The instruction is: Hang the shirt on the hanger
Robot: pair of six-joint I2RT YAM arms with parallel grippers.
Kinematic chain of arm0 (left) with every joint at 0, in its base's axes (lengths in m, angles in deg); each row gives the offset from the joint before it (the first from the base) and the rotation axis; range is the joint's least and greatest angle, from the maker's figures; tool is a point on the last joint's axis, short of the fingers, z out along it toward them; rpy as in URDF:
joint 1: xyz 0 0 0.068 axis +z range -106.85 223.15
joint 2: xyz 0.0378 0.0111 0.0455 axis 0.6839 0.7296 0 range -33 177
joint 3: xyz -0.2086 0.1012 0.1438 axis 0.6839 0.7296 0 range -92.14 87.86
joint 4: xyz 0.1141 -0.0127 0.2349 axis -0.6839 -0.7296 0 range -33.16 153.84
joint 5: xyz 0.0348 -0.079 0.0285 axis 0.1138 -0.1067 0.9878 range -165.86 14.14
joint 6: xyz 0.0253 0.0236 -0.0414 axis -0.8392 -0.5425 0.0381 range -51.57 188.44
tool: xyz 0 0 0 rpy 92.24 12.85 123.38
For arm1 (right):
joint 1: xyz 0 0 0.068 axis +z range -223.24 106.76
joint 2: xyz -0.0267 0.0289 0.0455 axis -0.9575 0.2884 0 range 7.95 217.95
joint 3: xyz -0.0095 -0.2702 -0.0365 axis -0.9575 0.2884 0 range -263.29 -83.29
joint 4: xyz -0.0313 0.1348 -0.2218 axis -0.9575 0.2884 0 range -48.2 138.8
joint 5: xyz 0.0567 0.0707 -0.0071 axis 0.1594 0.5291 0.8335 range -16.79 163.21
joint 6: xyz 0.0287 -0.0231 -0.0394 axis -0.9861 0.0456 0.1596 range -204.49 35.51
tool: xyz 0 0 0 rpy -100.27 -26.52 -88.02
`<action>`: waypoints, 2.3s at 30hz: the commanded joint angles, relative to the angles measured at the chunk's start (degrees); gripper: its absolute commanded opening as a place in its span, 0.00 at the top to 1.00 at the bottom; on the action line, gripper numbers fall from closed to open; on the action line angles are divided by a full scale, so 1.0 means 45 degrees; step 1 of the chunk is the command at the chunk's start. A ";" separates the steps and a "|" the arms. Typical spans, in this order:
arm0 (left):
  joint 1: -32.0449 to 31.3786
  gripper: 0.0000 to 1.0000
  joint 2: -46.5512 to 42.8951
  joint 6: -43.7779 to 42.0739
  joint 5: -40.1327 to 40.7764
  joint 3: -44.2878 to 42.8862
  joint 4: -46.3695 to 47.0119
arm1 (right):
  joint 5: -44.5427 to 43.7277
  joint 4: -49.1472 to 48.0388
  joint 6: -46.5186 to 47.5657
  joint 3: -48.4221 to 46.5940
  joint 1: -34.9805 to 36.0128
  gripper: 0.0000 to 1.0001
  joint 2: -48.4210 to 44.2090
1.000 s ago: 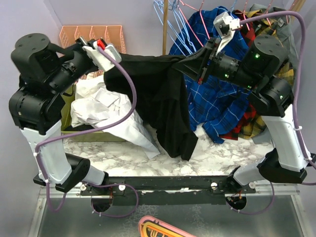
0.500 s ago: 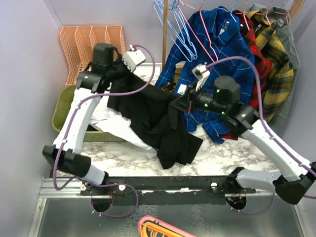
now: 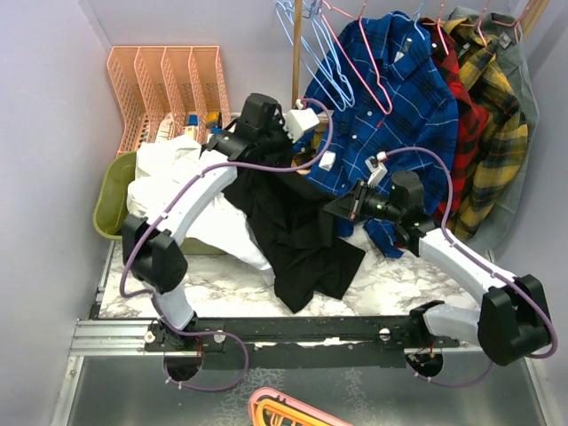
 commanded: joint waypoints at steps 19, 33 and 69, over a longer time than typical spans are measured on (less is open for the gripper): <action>0.0151 0.35 0.3482 0.1794 0.3190 -0.5053 -0.2923 | -0.0682 0.3136 0.4967 -0.3094 -0.2886 0.01 0.1199; 0.0693 0.24 -0.0584 0.2209 0.2320 -0.0913 -0.2985 | -0.5911 0.0568 0.7039 -0.2317 0.0910 0.22 0.1847; 0.0505 0.21 0.1511 0.2004 0.0337 -0.1472 -0.3921 | -0.6218 0.1038 0.6889 -0.6584 0.1307 0.96 0.8666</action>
